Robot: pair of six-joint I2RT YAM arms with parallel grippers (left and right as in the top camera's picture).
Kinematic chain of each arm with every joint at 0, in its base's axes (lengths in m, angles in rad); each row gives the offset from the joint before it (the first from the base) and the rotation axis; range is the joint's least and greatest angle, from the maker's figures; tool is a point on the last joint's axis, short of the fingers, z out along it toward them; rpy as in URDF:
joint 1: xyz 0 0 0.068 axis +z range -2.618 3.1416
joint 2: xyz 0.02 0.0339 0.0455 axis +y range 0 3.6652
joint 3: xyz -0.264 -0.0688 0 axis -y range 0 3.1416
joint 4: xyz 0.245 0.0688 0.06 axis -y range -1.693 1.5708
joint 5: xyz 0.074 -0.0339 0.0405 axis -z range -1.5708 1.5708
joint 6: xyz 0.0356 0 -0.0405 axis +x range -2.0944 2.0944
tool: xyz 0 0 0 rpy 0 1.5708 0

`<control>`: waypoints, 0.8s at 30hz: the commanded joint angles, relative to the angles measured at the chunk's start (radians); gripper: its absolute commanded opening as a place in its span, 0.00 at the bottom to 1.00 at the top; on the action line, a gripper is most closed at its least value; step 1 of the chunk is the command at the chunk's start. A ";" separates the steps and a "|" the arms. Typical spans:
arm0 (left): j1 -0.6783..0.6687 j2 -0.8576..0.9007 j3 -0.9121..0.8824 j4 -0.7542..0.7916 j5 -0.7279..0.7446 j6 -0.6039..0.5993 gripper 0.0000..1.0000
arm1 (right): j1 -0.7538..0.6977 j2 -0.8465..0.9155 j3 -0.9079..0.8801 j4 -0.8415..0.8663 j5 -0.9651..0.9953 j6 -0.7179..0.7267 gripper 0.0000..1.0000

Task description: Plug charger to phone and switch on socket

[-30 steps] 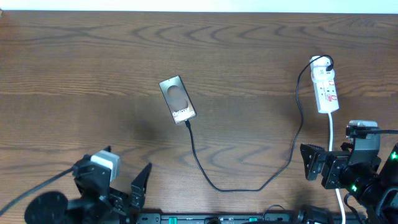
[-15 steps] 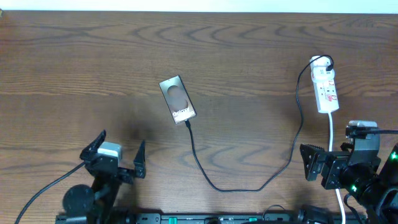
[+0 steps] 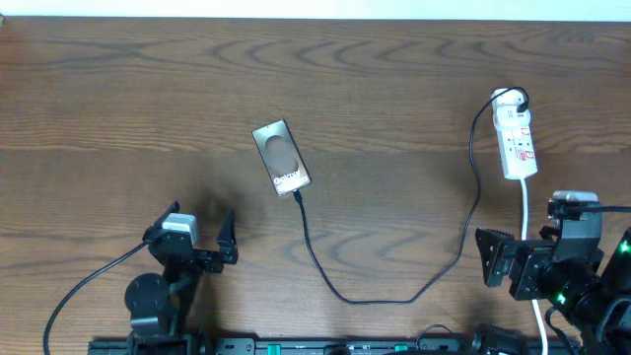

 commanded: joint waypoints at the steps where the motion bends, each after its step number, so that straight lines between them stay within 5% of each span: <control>1: -0.002 -0.012 -0.051 0.066 -0.010 -0.055 0.98 | -0.004 -0.004 0.000 0.000 -0.009 -0.013 0.99; 24: -0.003 -0.010 -0.082 0.134 -0.014 -0.044 0.98 | -0.004 -0.004 0.000 0.000 -0.009 -0.013 0.99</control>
